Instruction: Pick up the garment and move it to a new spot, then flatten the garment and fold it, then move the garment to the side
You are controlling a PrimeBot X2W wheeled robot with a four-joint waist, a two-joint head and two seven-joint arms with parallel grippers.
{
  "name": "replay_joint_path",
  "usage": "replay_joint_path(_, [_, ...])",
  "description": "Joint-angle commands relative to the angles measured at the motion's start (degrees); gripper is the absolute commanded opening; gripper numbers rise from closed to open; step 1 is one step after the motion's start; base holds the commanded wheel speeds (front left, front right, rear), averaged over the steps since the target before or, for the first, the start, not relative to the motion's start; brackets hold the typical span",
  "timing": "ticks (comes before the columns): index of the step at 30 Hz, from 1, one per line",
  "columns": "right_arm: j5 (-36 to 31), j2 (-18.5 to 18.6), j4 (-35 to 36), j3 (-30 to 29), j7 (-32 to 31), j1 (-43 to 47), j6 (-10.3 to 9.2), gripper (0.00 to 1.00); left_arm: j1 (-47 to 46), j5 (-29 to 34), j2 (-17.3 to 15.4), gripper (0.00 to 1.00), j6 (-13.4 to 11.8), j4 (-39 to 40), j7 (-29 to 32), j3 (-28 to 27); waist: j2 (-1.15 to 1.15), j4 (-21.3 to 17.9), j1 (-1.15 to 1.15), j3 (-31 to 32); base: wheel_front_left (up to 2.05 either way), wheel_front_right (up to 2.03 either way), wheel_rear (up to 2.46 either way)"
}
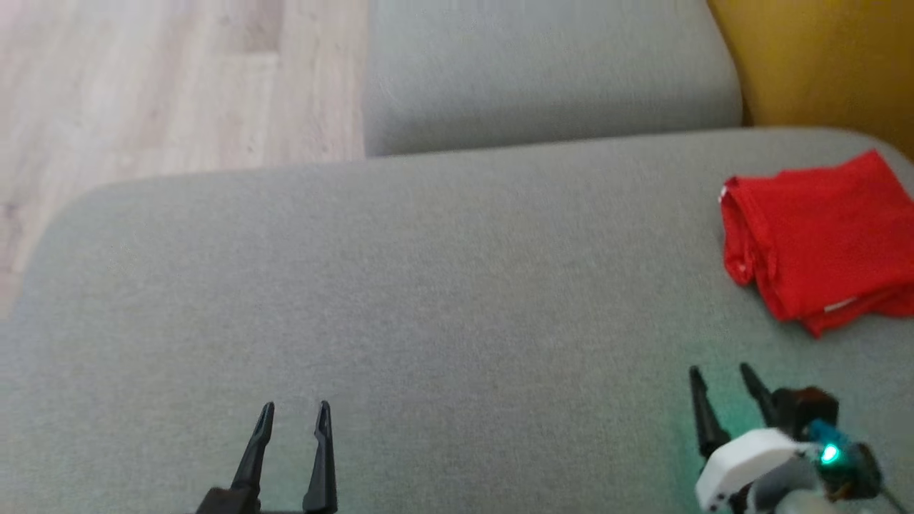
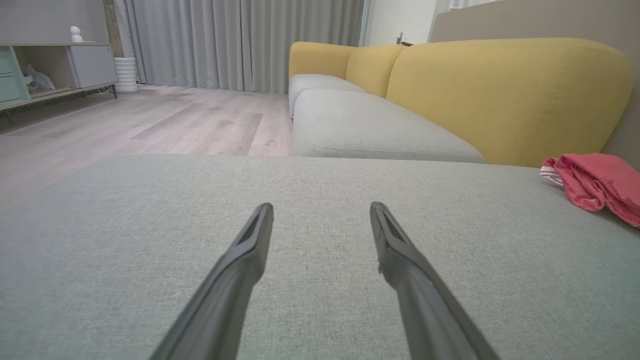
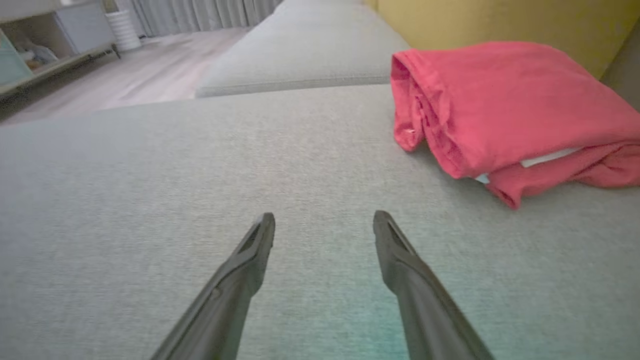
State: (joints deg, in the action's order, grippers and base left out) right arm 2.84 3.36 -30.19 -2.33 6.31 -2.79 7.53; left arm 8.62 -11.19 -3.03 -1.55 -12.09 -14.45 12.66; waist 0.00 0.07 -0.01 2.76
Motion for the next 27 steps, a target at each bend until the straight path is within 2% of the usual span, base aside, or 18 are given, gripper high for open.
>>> replay_joint_path(1, [0.63, -0.09, 1.09, 2.1, 1.86, -1.59, -0.04, 1.0, -1.64, -0.21, 0.15, 1.0, -0.08, 1.33, -0.55, -2.38, 0.0, 1.2, 0.01, 1.84, 0.0, 0.0, 0.0])
replay_joint_path(5, [2.26, -0.4, -0.92, 5.94, 6.8, -0.65, -0.04, 1.0, -1.35, -0.14, 0.15, 1.0, 0.04, 0.57, -0.55, -2.88, 0.0, 1.87, 0.01, 4.02, 0.0, 0.0, 0.0])
replay_joint_path(9, [4.45, -0.45, -0.65, 9.1, 8.52, 0.62, -0.04, 1.0, -0.69, -0.23, 0.15, 1.0, 0.05, 0.17, -0.55, -3.1, 0.0, 2.23, 0.01, 5.86, 0.0, 0.0, 0.0])
replay_joint_path(22, [5.12, -0.47, 13.69, 8.8, 8.68, 9.92, -0.04, 1.0, 1.3, 0.0, 0.15, 1.0, -0.72, -0.1, -0.55, -3.38, 0.0, 2.48, 0.01, 8.27, 0.0, 0.0, 0.0])
replay_joint_path(27, [5.43, -0.47, 17.15, 9.21, 8.68, 12.62, -0.04, 1.0, 1.52, 0.09, 0.15, 1.0, -1.1, 0.06, -0.55, -3.66, 0.0, 2.5, 0.01, 8.58, 0.0, 0.0, 0.0])
